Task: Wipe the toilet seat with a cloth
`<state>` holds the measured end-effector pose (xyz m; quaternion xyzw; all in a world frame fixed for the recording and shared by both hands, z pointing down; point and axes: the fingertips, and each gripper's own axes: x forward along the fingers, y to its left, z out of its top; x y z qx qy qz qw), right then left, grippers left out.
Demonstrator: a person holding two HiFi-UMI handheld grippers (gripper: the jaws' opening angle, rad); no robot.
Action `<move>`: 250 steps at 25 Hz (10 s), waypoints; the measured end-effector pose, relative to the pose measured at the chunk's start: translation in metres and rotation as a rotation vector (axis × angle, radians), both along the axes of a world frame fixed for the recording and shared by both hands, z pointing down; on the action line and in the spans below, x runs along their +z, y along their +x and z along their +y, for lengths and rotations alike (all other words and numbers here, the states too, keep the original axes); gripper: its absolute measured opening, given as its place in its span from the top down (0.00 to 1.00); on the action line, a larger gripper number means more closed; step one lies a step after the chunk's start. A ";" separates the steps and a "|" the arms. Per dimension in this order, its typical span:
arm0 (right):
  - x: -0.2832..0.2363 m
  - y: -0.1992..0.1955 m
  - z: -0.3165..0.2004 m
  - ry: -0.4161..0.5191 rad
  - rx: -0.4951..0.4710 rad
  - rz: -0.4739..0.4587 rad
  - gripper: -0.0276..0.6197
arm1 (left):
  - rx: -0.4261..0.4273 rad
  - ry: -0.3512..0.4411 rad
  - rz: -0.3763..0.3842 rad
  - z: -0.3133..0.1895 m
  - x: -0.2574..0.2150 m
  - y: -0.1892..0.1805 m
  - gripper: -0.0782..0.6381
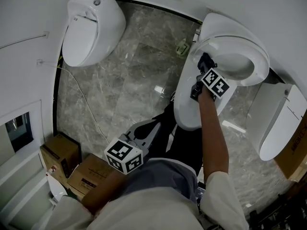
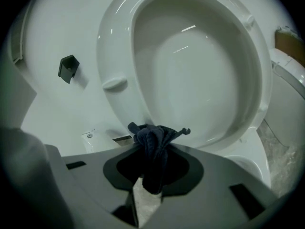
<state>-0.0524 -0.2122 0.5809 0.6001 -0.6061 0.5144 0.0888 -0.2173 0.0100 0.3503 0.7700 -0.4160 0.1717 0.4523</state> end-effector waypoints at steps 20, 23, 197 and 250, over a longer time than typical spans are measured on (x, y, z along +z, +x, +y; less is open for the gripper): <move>0.082 0.019 0.039 -0.136 0.043 0.022 0.83 | 0.023 -0.060 -0.066 0.014 0.026 -0.007 0.88; 0.091 0.022 0.042 -0.142 0.061 0.006 0.83 | 0.034 -0.068 -0.082 0.017 0.029 -0.007 0.88; -0.302 0.154 0.347 0.404 -0.238 -0.296 0.82 | 1.157 0.606 -0.714 0.061 0.078 0.183 0.70; -0.048 0.125 0.342 0.015 -0.247 -0.281 0.82 | 1.243 0.167 -0.642 0.229 0.407 0.139 0.74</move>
